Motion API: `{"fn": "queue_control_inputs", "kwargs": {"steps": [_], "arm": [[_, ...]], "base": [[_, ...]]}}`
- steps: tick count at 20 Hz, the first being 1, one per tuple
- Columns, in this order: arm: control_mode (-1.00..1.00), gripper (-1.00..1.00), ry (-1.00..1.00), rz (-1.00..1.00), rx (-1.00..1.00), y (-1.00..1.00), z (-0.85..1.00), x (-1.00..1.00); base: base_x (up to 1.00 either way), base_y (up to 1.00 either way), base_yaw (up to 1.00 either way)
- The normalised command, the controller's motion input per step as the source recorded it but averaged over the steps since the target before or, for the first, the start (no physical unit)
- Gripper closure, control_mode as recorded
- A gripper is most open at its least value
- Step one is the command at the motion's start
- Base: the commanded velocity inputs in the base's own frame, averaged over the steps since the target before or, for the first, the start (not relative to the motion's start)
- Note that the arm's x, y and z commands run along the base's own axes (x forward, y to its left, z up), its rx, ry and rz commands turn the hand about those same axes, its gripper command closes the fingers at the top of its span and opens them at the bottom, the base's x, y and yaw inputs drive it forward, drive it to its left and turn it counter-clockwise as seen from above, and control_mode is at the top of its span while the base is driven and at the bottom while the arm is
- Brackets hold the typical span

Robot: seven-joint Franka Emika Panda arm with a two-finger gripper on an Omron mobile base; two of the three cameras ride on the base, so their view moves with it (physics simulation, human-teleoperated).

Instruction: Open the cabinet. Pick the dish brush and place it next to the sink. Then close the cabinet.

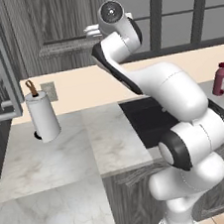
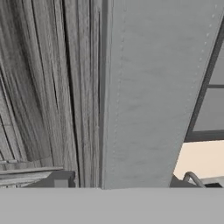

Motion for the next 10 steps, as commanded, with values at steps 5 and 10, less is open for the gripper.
{"fn": "queue_control_inputs", "kwargs": {"steps": [5, 10], "arm": [[-1.0, 1.0, 0.0, -0.07, 0.0, 0.12, -0.07, 0.05], [-1.0, 1.0, 0.02, -0.09, 0.0, 0.18, -0.01, -0.01]], "base": [[0.0, 0.0, 0.0], [0.0, 0.0, 0.0]]}}
